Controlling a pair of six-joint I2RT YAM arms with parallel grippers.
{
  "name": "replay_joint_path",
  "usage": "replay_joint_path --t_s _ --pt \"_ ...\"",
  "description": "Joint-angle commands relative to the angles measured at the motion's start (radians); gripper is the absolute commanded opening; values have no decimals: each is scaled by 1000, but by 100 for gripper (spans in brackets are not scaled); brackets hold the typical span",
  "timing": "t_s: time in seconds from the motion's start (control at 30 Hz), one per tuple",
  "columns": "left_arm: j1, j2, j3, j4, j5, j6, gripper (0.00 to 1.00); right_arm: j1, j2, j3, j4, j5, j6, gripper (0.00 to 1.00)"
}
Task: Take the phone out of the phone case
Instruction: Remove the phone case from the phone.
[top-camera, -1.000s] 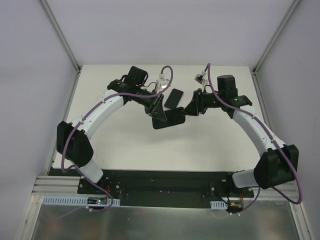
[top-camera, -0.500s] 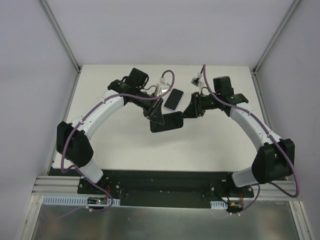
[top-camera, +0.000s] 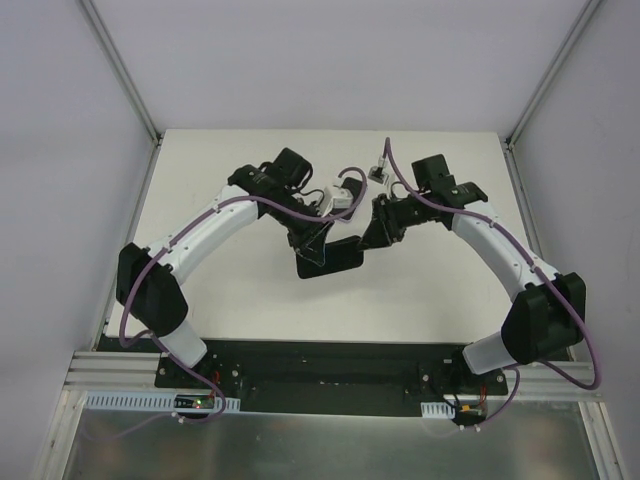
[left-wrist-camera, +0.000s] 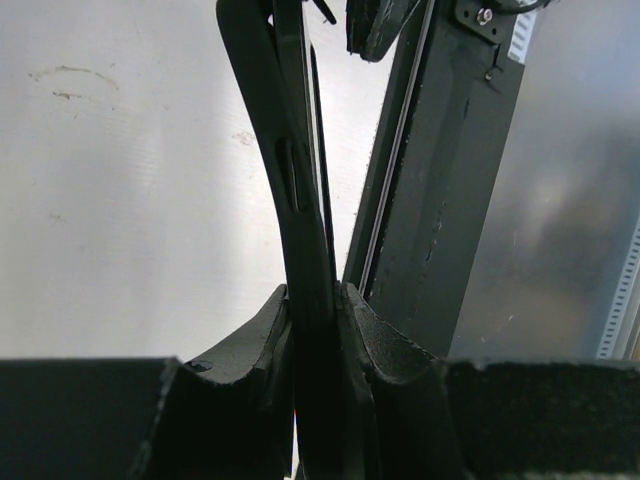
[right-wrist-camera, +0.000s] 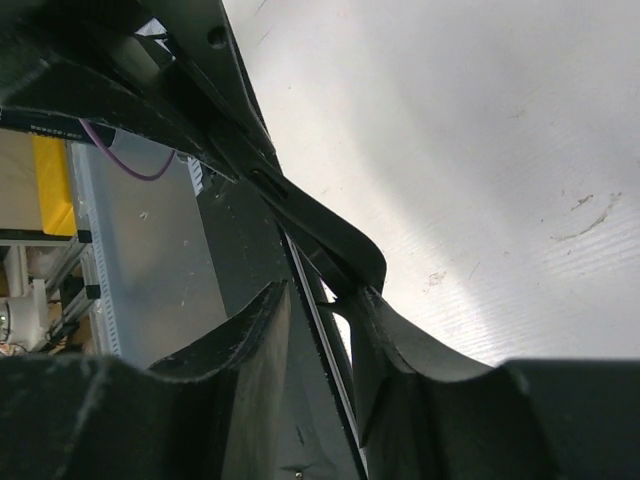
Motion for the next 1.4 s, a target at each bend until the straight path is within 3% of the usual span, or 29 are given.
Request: replay_joint_path --t_s 0.0,0.2,0.77,1.37 --pt "-91 41 62 229 54 72 0 104 -27 90 104 -283 -16 35" --pt "-105 49 66 229 -26 83 0 107 -22 85 95 -309 -37 35" --pt "-85 35 106 211 -38 83 0 135 -7 47 12 -247 -131 35" --pt "-35 46 184 292 28 -166 0 184 19 1 64 -262 -114 35"
